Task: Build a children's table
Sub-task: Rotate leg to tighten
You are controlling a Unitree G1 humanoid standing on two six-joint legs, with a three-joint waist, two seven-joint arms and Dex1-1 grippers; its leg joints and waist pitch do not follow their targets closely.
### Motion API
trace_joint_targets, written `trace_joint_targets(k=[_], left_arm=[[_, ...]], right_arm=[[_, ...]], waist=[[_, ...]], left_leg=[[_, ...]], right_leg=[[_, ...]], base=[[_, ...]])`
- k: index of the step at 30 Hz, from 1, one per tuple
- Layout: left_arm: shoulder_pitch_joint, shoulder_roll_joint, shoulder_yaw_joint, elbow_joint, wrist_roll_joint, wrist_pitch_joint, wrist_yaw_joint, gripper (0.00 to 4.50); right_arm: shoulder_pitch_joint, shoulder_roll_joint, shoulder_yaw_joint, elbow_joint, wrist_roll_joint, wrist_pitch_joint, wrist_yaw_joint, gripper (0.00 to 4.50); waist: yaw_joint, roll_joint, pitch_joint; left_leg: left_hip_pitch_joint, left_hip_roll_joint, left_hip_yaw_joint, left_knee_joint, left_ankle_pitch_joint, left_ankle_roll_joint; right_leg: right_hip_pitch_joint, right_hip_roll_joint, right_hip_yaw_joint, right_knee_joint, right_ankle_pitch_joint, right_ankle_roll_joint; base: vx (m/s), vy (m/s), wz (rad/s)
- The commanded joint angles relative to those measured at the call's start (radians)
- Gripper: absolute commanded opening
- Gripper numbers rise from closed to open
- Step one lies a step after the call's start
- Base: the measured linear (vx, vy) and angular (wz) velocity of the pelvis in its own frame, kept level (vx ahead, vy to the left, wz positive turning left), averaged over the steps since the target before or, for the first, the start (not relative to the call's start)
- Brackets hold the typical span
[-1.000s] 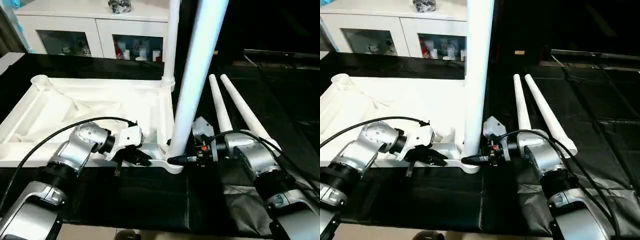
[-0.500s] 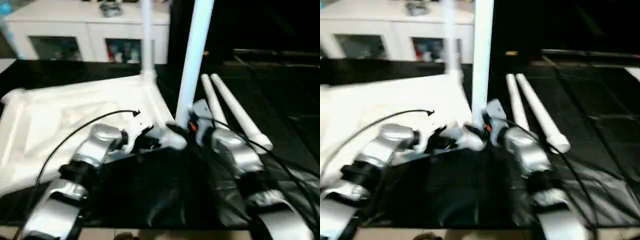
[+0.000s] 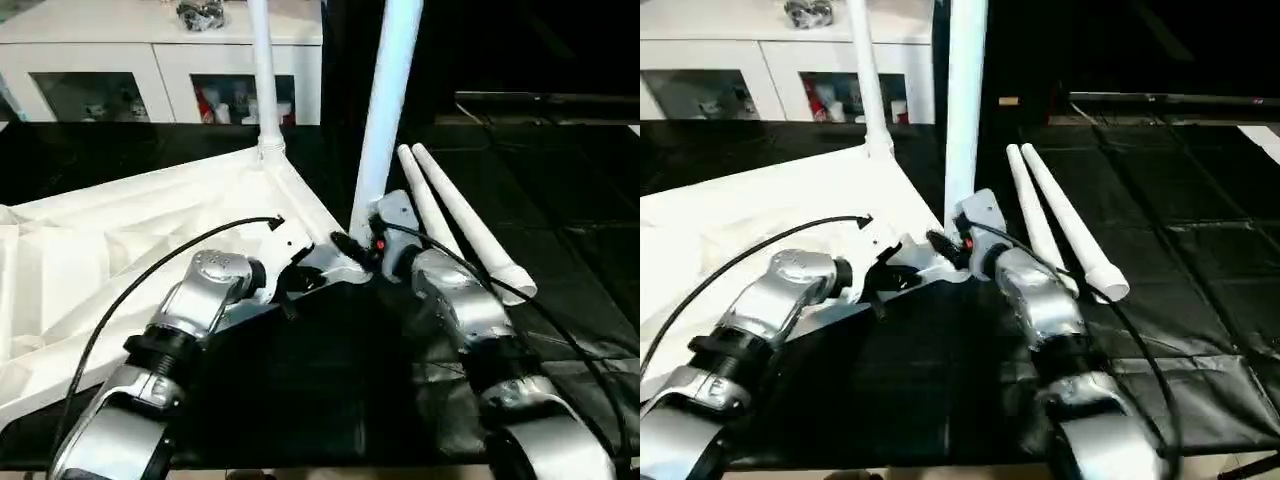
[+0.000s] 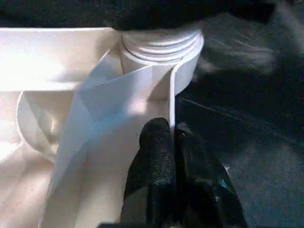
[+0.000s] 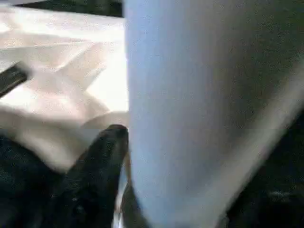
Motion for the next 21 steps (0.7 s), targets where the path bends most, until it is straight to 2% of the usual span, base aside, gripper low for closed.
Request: trace_joint_targets(k=[1, 2, 7, 9, 13, 14, 15, 17, 19, 21], left_arm=[[-0.032, 0.025, 0.024, -0.003, -0.007, -0.068, -0.012, 0.00], [-0.029, 0.043, 0.022, 0.005, -0.010, -0.089, -0.042, 0.00], [-0.016, 0.102, 0.002, 0.014, -0.024, -0.176, -0.158, 0.00], [-0.013, 0.138, -0.016, 0.011, -0.026, -0.201, -0.226, 0.00], [-0.008, 0.169, -0.035, 0.000, -0.034, -0.228, -0.304, 0.00], [-0.005, 0.185, -0.048, -0.010, -0.038, -0.242, -0.348, 0.00], [-0.002, 0.192, -0.054, -0.016, -0.040, -0.248, -0.370, 0.00], [0.003, 0.203, -0.064, -0.025, -0.044, -0.259, -0.406, 0.00], [0.009, 0.210, -0.076, -0.035, -0.042, -0.271, -0.432, 0.00], [0.015, 0.213, -0.090, -0.042, -0.037, -0.288, -0.448, 0.00]], right_arm=[[0.034, -0.004, 0.057, -0.009, 0.026, 0.020, 0.110, 3.12], [0.039, -0.029, 0.057, -0.020, 0.034, 0.015, 0.157, 3.36], [0.039, -0.106, 0.055, -0.031, 0.050, -0.015, 0.297, 3.80], [0.034, -0.147, 0.056, -0.036, 0.064, -0.042, 0.379, 4.02], [0.021, -0.192, 0.067, -0.037, 0.086, -0.033, 0.491, 4.33], [0.013, -0.211, 0.075, -0.040, 0.105, -0.015, 0.560, 4.39], [0.008, -0.219, 0.083, -0.039, 0.109, -0.006, 0.592, 4.45], [0.000, -0.232, 0.102, -0.035, 0.109, -0.001, 0.643, 4.45], [-0.012, -0.237, 0.118, -0.014, 0.088, -0.032, 0.656, 4.45], [-0.023, -0.236, 0.130, 0.007, 0.069, -0.061, 0.663, 4.45]], waist=[[0.003, 0.000, -0.076], [0.004, 0.000, -0.076], [0.011, -0.001, -0.077], [0.017, -0.002, -0.078], [0.029, -0.003, -0.079], [0.040, -0.005, -0.078], [0.047, 0.005, -0.078], [0.050, 0.001, -0.077], [0.055, -0.004, -0.076], [0.061, -0.003, -0.076]], left_leg=[[0.010, 0.049, -0.021, -0.063, -0.129, 0.058], [0.011, 0.048, -0.020, -0.062, -0.136, 0.061], [0.010, 0.050, -0.019, -0.059, -0.136, 0.066], [0.009, 0.055, -0.019, -0.058, -0.121, 0.075], [0.011, 0.056, -0.018, -0.055, -0.111, 0.086], [0.013, 0.058, -0.017, -0.055, -0.118, 0.085], [0.012, 0.058, -0.019, -0.054, -0.126, 0.083], [0.013, 0.060, -0.019, -0.057, -0.140, 0.076], [0.015, 0.061, -0.018, -0.058, -0.147, 0.065], [0.016, 0.061, -0.018, -0.058, -0.149, 0.058]], right_leg=[[0.063, -0.101, 0.067, -0.073, -0.074, -0.178], [0.064, -0.103, 0.067, -0.076, -0.083, -0.178], [0.062, -0.104, 0.065, -0.076, -0.112, -0.181], [0.059, -0.102, 0.064, -0.067, -0.075, -0.195], [0.056, -0.104, 0.063, -0.063, -0.057, -0.209], [0.053, -0.105, 0.064, -0.064, -0.072, -0.210], [0.054, -0.108, 0.064, -0.065, -0.090, -0.208], [0.053, -0.105, 0.063, -0.068, -0.106, -0.205], [0.050, -0.107, 0.064, -0.069, -0.123, -0.204], [0.049, -0.110, 0.066, -0.068, -0.135, -0.207]], base=[[0.000, 0.000, 0.00], [0.000, 0.000, 0.00], [0.000, 0.000, 0.00], [0.000, 0.000, 0.00], [0.000, 0.000, 0.00], [0.000, 0.000, 0.00], [0.000, 0.000, 0.00], [0.000, 0.000, 0.00], [0.000, 0.000, 0.00], [0.000, 0.000, 0.00]])
